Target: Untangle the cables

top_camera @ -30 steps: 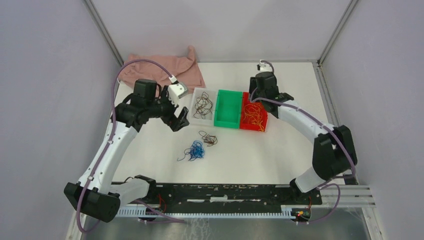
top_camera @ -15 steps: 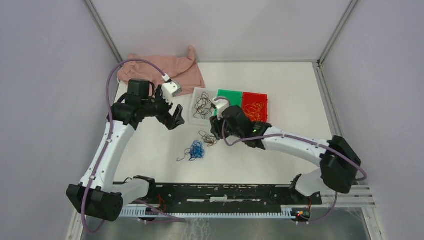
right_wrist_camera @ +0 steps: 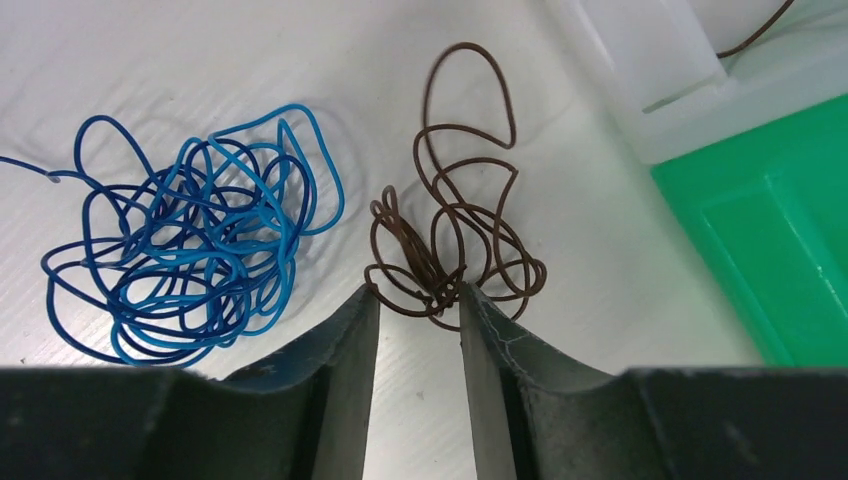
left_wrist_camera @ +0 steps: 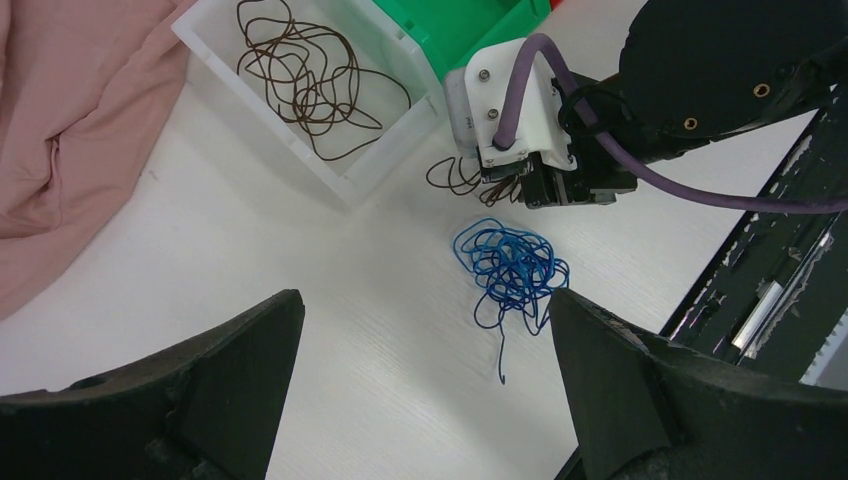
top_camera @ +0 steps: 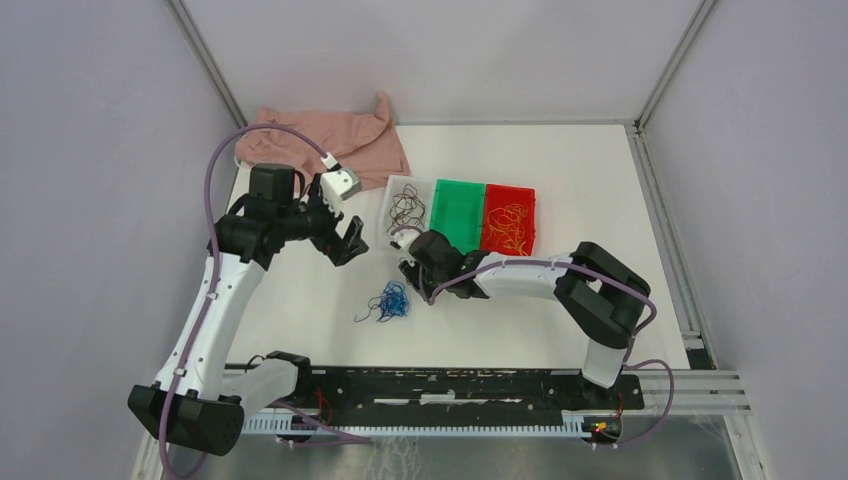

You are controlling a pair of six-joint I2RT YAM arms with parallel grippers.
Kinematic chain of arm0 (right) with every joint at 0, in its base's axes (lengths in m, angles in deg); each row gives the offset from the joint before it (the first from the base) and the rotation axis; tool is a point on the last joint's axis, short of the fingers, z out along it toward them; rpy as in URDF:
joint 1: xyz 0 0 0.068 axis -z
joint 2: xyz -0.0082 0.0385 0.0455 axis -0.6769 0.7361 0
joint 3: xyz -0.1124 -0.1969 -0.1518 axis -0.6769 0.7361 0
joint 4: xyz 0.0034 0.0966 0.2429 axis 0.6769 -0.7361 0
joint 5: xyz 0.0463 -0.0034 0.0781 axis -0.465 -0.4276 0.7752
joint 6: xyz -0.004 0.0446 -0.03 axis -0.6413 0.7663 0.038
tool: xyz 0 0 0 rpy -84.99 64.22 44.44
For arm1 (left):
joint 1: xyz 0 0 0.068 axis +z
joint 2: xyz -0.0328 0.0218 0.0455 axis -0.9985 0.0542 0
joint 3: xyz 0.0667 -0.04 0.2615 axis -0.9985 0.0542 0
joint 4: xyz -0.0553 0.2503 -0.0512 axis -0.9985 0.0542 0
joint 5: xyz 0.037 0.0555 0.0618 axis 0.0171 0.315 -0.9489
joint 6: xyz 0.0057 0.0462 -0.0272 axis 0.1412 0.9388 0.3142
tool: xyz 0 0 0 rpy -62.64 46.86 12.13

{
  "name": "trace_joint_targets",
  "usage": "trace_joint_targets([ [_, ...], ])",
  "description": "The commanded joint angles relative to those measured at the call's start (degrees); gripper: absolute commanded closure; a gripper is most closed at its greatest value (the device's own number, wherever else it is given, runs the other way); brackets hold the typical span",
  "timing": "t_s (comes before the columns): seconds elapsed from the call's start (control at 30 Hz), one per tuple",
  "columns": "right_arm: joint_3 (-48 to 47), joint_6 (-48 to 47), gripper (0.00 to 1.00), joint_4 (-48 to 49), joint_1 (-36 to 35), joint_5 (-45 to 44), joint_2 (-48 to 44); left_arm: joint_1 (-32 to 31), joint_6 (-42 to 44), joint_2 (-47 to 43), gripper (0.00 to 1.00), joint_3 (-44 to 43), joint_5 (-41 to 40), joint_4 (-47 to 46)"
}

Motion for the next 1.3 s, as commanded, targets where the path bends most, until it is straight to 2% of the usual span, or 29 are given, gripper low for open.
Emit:
trace_joint_targets([
  [0.0, -2.45, 0.82, 0.64, 2.72, -0.02, -0.64, -0.2, 0.19, 2.86, -1.04, 0.01, 0.52, 2.01, -0.71],
  [0.17, 0.48, 2.08, 0.89, 5.52, 0.09, -1.59, -3.47, 0.19, 4.02, -1.58, 0.01, 1.11, 2.33, -0.69],
  [0.27, 1.13, 2.07, 1.0, 5.76, 0.08, -1.37, -5.83, 0.18, 4.34, -1.89, 0.01, 1.49, 2.88, -0.69],
  [0.5, 1.01, 3.37, 1.0, 5.72, 0.13, 4.13, -13.08, 0.14, 7.97, -5.34, 0.01, 5.83, 8.31, -1.2],
  [0.77, -3.92, 9.27, 1.0, 3.92, 0.2, 15.42, -15.94, -0.02, 9.27, -10.21, 0.02, 13.75, 12.49, -9.75],
  [0.87, -3.22, 10.1, 1.0, 6.65, 0.27, 19.77, -17.33, 0.0, 14.47, -10.39, 0.07, 14.74, 12.3, -9.62],
  [1.0, -3.09, 8.96, 1.0, 6.14, 0.27, 22.56, -18.55, 0.01, 24.28, -9.59, 0.14, 13.5, 13.22, -3.39],
  [1.27, -4.89, 8.47, 1.0, 5.48, 0.25, 28.7, -18.05, -0.08, 32.24, -8.1, 0.39, 11.28, 18.1, 4.34],
])
